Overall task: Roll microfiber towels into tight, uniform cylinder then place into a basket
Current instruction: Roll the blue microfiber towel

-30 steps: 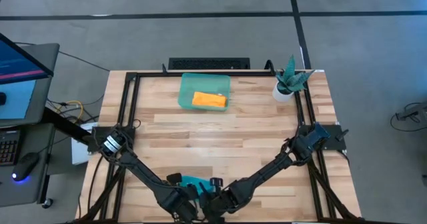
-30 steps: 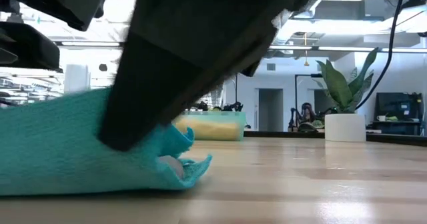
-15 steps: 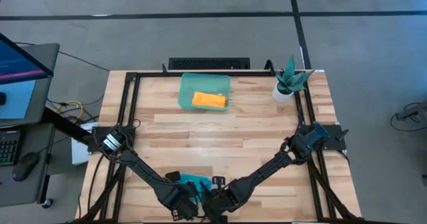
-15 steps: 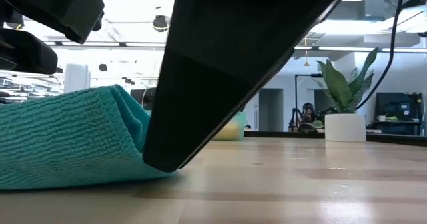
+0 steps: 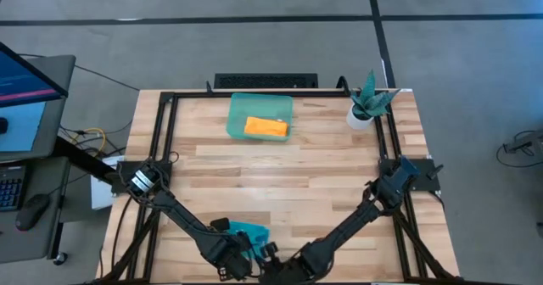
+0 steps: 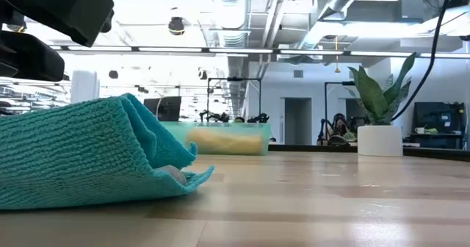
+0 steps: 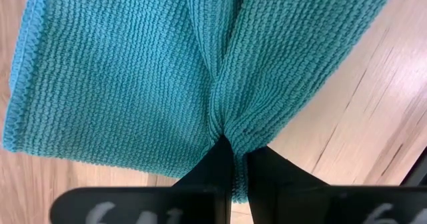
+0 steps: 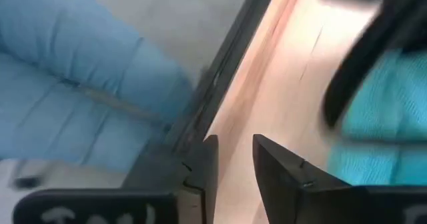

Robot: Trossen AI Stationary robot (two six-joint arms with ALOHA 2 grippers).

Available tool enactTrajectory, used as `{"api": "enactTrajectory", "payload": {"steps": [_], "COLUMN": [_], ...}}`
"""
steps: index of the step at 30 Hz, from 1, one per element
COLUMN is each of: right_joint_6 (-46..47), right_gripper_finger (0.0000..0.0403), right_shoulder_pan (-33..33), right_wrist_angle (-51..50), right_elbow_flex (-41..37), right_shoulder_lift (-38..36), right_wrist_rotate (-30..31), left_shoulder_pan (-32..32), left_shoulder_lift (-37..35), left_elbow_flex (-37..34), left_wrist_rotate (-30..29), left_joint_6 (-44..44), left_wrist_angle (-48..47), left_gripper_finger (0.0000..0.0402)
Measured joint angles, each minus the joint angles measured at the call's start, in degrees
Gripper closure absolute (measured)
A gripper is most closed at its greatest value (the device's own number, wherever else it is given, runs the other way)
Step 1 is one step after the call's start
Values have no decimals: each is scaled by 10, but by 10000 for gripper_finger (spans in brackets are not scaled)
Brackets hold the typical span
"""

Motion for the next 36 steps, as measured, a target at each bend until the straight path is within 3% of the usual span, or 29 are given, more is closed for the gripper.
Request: {"api": "enactTrajectory", "payload": {"steps": [4, 14, 30, 36], "right_joint_6": [-35, 29, 29, 29], "right_gripper_finger": [297, 305, 305, 305], "right_shoulder_pan": [-13, -53, -54, -49], "right_wrist_angle": [39, 45, -12, -61], "right_elbow_flex": [-15, -58, -60, -59], "right_shoulder_lift": [5, 5, 6, 2], "right_wrist_rotate": [3, -19, 137, 133], "left_shoulder_pan": [1, 0, 1, 1], "left_shoulder_lift": [0, 0, 0, 0], "left_elbow_flex": [0, 0, 0, 0], "left_wrist_rotate": [-3, -28, -30, -33], "left_joint_6": [0, 8, 37, 36], "left_wrist_angle": [2, -6, -10, -9], "left_gripper_finger": [386, 386, 386, 386]}}
